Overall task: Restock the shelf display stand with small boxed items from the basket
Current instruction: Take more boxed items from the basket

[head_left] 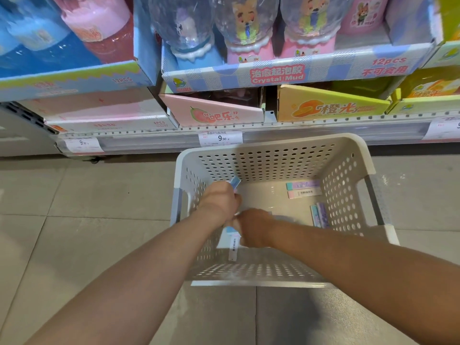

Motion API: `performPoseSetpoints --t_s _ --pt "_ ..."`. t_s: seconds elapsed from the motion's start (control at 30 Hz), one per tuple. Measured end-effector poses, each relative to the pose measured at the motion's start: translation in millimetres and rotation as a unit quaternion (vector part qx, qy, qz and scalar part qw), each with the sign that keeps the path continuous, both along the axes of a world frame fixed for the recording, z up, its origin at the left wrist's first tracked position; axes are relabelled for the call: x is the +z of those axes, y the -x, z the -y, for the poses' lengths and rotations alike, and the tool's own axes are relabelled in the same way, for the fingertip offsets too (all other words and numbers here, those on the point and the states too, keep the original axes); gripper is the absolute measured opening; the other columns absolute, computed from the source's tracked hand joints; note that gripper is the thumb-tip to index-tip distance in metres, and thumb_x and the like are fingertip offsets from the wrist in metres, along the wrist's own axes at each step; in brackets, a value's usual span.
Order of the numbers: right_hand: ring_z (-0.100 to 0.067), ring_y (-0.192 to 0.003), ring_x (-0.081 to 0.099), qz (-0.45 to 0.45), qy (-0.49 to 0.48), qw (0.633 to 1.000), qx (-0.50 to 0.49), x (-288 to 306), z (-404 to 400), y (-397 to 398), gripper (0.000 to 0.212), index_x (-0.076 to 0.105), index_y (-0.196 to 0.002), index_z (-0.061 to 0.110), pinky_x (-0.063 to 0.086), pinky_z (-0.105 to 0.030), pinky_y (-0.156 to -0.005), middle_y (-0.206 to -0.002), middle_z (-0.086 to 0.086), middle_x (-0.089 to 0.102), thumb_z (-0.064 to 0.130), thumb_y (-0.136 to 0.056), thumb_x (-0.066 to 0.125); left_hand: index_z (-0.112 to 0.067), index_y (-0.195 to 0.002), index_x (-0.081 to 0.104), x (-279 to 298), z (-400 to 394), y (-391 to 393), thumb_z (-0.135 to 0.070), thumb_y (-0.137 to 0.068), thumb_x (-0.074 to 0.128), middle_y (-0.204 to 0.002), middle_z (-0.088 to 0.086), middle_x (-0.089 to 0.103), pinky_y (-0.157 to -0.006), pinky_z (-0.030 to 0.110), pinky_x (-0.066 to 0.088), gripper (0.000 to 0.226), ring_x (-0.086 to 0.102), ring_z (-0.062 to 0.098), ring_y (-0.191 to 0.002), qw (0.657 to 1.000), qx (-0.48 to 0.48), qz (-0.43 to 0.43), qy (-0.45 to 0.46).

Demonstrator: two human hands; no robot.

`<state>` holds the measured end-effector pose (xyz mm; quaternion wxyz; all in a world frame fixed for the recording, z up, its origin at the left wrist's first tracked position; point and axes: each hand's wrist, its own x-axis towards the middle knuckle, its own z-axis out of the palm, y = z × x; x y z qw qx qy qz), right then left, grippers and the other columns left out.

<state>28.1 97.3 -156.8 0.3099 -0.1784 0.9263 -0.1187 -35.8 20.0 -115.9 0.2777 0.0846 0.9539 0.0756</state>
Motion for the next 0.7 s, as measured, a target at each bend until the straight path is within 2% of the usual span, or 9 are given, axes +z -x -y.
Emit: performPoseSetpoints --t_s 0.07,0.13,0.3,0.37,0.43,0.53,0.6,0.67,0.7 --pt "-0.033 -0.108 0.058 -0.011 -0.023 0.997 0.075 -2.0 0.4 1.7 0.046 0.041 -0.133 0.018 0.048 -0.036 -0.086 -0.118 -0.013 0.061 0.012 -0.089 0.052 -0.009 -0.085 0.053 4.6 3.8 0.3 -0.024 -0.089 0.049 -0.085 0.010 0.051 -0.062 0.027 0.038 0.016 0.052 0.029 -0.078 1.000 -0.015 0.016 0.004" --pt "-0.034 -0.108 0.058 -0.020 -0.042 0.994 0.104 -1.6 0.5 3.3 0.042 0.043 -0.131 0.016 0.047 -0.037 -0.085 -0.115 -0.015 0.062 0.014 -0.090 0.052 -0.011 -0.083 0.050 8.3 4.1 -1.0 -0.025 -0.089 0.049 -0.081 0.008 0.051 -0.056 0.026 0.037 0.015 0.051 0.027 -0.075 0.998 -0.053 0.026 0.003" --pt "-0.032 -0.101 0.059 -0.011 -0.087 0.987 0.137 5.5 -1.5 4.6 0.032 0.059 -0.109 0.006 0.045 -0.033 -0.077 -0.110 -0.013 0.064 0.029 -0.088 0.050 -0.014 -0.060 0.037 17.7 -3.5 -6.8 -0.023 -0.084 0.051 -0.060 -0.001 0.040 -0.046 0.023 0.030 0.028 0.050 0.024 -0.070 0.990 -0.137 0.031 -0.013" --pt "-0.032 -0.099 0.060 -0.004 -0.091 0.988 0.127 8.3 -5.1 2.8 0.032 0.061 -0.106 0.005 0.046 -0.034 -0.078 -0.109 -0.014 0.065 0.029 -0.088 0.048 -0.011 -0.063 0.039 23.5 -6.5 -6.7 -0.020 -0.085 0.050 -0.061 0.001 0.042 -0.045 0.022 0.030 0.026 0.050 0.024 -0.069 0.990 -0.138 0.026 -0.018" --pt "-0.032 -0.101 0.060 0.014 -0.084 0.993 0.078 14.1 -10.9 -0.7 0.033 0.060 -0.109 0.005 0.046 -0.035 -0.080 -0.111 -0.013 0.064 0.028 -0.090 0.047 -0.010 -0.066 0.042 29.7 -6.3 -6.4 -0.019 -0.089 0.045 -0.059 0.002 0.044 -0.046 0.023 0.032 0.025 0.051 0.024 -0.065 0.991 -0.120 0.038 -0.047" --pt "-0.031 -0.100 0.058 0.060 -0.015 0.995 -0.079 31.5 -23.5 -5.8 0.030 0.061 -0.100 0.006 0.042 -0.032 -0.073 -0.108 -0.014 0.063 0.030 -0.088 0.047 -0.016 -0.054 0.032 44.1 -1.1 -7.1 -0.018 -0.088 0.044 -0.050 0.001 0.040 -0.048 0.025 0.031 0.036 0.046 0.020 -0.051 0.989 -0.085 0.048 -0.107" --pt "-0.029 -0.082 0.059 0.065 0.069 0.977 -0.193 51.8 -32.9 -9.7 0.021 0.061 -0.080 0.011 0.038 -0.026 -0.064 -0.087 -0.012 0.064 0.028 -0.085 0.050 -0.016 -0.051 0.029 62.9 3.4 -7.9 -0.017 -0.087 0.045 -0.047 0.001 0.039 -0.048 0.026 0.029 0.040 0.041 0.019 -0.048 0.989 -0.064 0.037 -0.125" --pt "-0.018 -0.058 0.052 0.065 0.144 0.947 -0.280 76.7 -39.1 -13.7 0.023 0.056 -0.064 0.013 0.035 -0.025 -0.052 -0.061 -0.002 0.057 0.024 -0.083 0.052 -0.016 -0.051 0.028 87.9 7.4 -9.3 -0.015 -0.087 0.045 -0.047 0.001 0.038 -0.048 0.027 0.026 0.041 0.038 0.019 -0.048 0.988 -0.044 0.041 -0.142" --pt "-0.014 -0.052 0.048 0.068 0.182 0.928 -0.318 90.1 -40.2 -16.3 0.027 0.053 -0.058 0.015 0.034 -0.024 -0.049 -0.055 0.002 0.053 0.023 -0.083 0.053 -0.016 -0.052 0.028 99.7 9.3 -9.5 -0.015 -0.088 0.045 -0.048 0.001 0.037 -0.047 0.026 0.024 0.040 0.036 0.017 -0.048 0.987 -0.035 0.046 -0.151"
